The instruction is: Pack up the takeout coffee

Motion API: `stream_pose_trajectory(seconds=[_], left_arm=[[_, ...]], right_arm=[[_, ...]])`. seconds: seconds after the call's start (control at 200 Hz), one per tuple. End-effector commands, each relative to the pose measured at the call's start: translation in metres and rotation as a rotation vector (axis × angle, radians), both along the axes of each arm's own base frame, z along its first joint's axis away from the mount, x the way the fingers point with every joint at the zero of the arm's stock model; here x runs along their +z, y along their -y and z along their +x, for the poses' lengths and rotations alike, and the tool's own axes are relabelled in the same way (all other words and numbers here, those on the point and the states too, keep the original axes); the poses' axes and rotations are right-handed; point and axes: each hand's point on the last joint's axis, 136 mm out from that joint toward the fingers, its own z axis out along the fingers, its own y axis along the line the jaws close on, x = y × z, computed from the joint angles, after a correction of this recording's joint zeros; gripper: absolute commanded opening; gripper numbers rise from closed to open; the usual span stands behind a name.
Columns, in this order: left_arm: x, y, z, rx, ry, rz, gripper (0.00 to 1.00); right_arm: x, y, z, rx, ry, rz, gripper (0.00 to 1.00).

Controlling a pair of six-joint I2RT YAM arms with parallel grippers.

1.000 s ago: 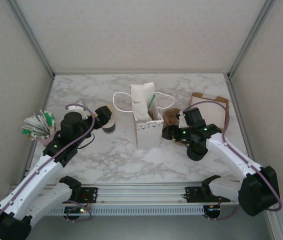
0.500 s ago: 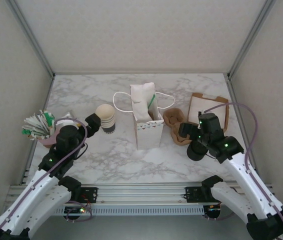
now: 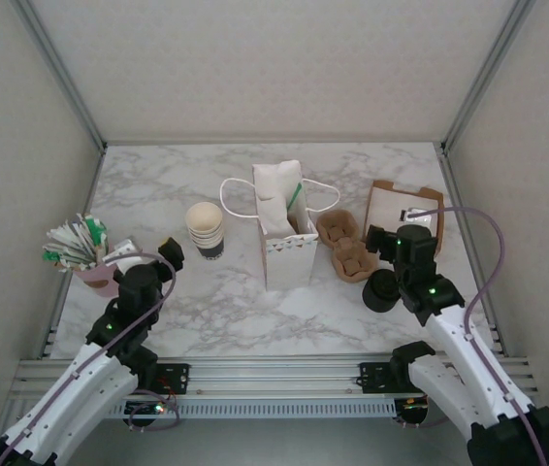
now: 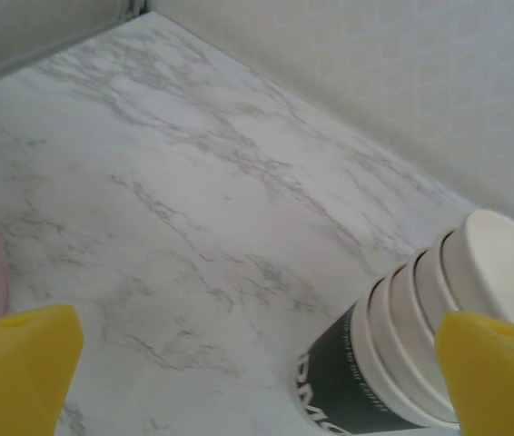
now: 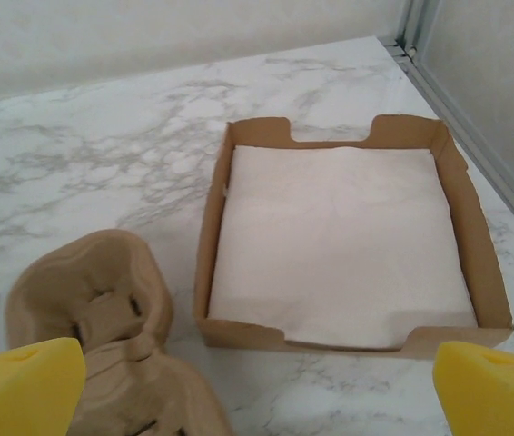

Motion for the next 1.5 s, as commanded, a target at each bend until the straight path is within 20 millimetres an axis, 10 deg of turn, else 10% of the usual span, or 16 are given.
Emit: stream_pose_trajectory(seconds=[0.0,0.751,1.497], left_arm=[[0.014,-0.004,0.002,-0.006,0.1,0.126,1.0],[-0.005,-0.046,0.042,0.057,0.119,0.249,1.0],[-0.007,-0.04,0.099,-0.037,0.119,0.318,1.0]], right_arm=[[0.006,0.014,0.017,-0.05,0.098,-0.022,0.99],[-0.087,0.044,0.064,-0.118,0.062,-0.032,0.99],[-0.091,0.028,0.084,0.009,0.131,-0.069,0.99]])
